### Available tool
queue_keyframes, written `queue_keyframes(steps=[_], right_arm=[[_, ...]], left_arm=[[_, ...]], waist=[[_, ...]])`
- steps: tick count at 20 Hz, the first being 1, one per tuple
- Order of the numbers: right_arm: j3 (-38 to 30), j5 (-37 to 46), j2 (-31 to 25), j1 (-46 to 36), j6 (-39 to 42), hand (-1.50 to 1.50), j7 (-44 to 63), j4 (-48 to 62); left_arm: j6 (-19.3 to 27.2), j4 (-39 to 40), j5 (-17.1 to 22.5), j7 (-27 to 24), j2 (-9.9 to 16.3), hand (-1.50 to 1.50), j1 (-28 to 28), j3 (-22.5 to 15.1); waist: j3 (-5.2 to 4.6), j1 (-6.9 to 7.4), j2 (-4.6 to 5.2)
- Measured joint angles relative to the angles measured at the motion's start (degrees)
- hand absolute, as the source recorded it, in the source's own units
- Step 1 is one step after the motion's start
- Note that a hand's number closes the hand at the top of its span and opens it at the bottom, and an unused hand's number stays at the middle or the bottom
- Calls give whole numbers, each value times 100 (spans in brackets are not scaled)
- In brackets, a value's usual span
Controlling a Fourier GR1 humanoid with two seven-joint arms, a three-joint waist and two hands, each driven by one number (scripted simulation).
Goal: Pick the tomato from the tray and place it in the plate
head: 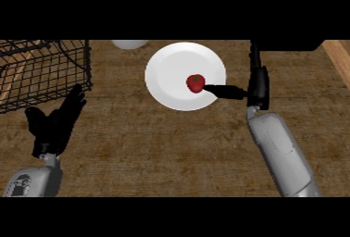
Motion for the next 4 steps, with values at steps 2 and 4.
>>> queue_keyframes(steps=[2, 4], right_arm=[[-45, 49, -106, 36, 90, -150, 123, -54], [-118, 43, -228, 143, 213, -150, 109, -68]], left_arm=[[66, 35, -63, 30, -46, 0, -67, -1], [107, 186, -130, -97, -111, 0, -117, -14]], waist=[[1, -3, 1], [1, -8, 3]])
